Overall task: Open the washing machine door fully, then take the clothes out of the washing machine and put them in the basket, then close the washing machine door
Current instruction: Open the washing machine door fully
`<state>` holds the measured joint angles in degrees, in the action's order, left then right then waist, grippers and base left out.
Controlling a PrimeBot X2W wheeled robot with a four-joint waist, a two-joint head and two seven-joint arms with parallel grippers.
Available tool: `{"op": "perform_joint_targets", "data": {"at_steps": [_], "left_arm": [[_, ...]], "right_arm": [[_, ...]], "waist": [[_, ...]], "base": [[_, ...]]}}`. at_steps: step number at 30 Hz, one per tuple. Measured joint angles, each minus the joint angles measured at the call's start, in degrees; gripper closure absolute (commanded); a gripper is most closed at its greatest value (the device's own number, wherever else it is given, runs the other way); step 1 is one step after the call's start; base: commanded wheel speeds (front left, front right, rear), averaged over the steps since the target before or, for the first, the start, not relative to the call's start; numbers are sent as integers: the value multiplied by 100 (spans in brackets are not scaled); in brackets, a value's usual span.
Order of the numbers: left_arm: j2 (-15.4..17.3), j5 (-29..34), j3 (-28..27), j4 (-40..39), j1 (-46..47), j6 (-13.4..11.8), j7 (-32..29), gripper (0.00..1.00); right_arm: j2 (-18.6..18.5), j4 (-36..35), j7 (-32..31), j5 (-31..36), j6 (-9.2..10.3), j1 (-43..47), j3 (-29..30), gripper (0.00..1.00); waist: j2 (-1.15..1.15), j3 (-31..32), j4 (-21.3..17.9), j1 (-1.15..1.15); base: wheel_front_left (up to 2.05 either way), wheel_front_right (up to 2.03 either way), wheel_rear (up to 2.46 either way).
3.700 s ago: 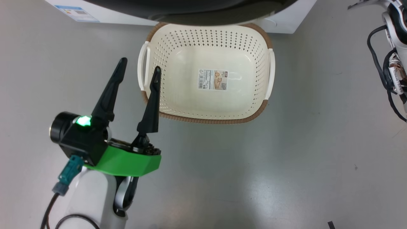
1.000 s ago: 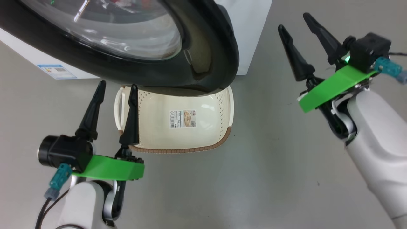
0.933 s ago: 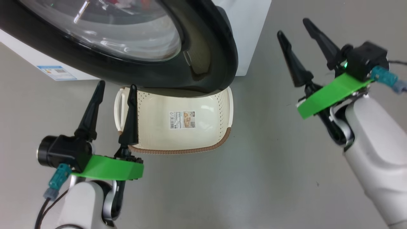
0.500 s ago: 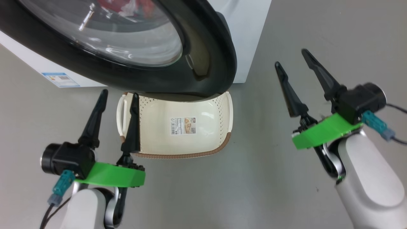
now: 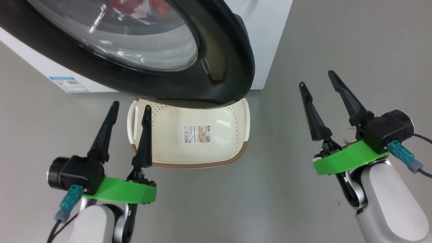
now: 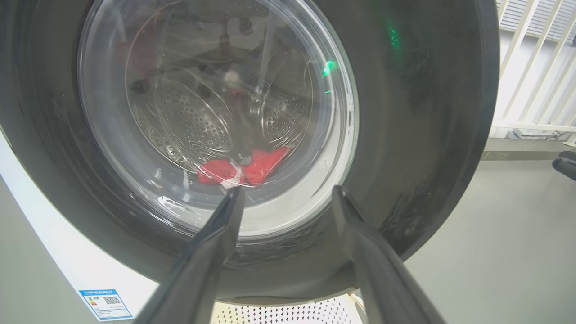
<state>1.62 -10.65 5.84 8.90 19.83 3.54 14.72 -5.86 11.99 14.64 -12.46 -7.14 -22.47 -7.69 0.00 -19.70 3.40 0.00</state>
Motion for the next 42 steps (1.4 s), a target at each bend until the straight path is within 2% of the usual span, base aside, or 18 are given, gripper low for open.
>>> {"op": "perform_joint_targets", "data": {"at_steps": [20,21,22,25,30,34,38,42], "left_arm": [[1,-8,-46,-16,-19,-2,0,0],[1,-8,-49,-20,-20,-2,0,0],[1,-8,-53,-21,-21,-2,1,0],[1,-8,-56,-22,-21,-2,0,0],[0,-8,-34,-52,-21,-5,0,0],[1,-54,-18,-103,-20,-7,0,0],[2,-99,9,-155,-19,-21,1,0],[2,-151,46,-207,-19,-55,0,0]], "right_arm": [[177,62,0,-71,1,16,92,0],[178,57,0,-79,0,16,93,12],[181,59,0,-116,0,15,87,53],[191,149,0,-365,1,1,-3,100],[215,400,0,-1430,1,-225,-107,100],[219,558,-94,-3204,1,-876,-488,100],[182,561,-733,-4837,1,-1367,-593,100],[71,692,-1631,-6239,1,-1812,-460,100]], "waist": [[0,44,2,0],[0,41,2,0],[0,40,2,0],[0,34,7,0],[0,-4,36,0],[0,-55,110,0],[0,-115,179,0],[0,-185,251,0]], "base": [[0,0,0],[0,0,0],[0,0,0],[0,0,0],[0,0,0],[0,0,0],[0,0,0],[0,0,0]]}}
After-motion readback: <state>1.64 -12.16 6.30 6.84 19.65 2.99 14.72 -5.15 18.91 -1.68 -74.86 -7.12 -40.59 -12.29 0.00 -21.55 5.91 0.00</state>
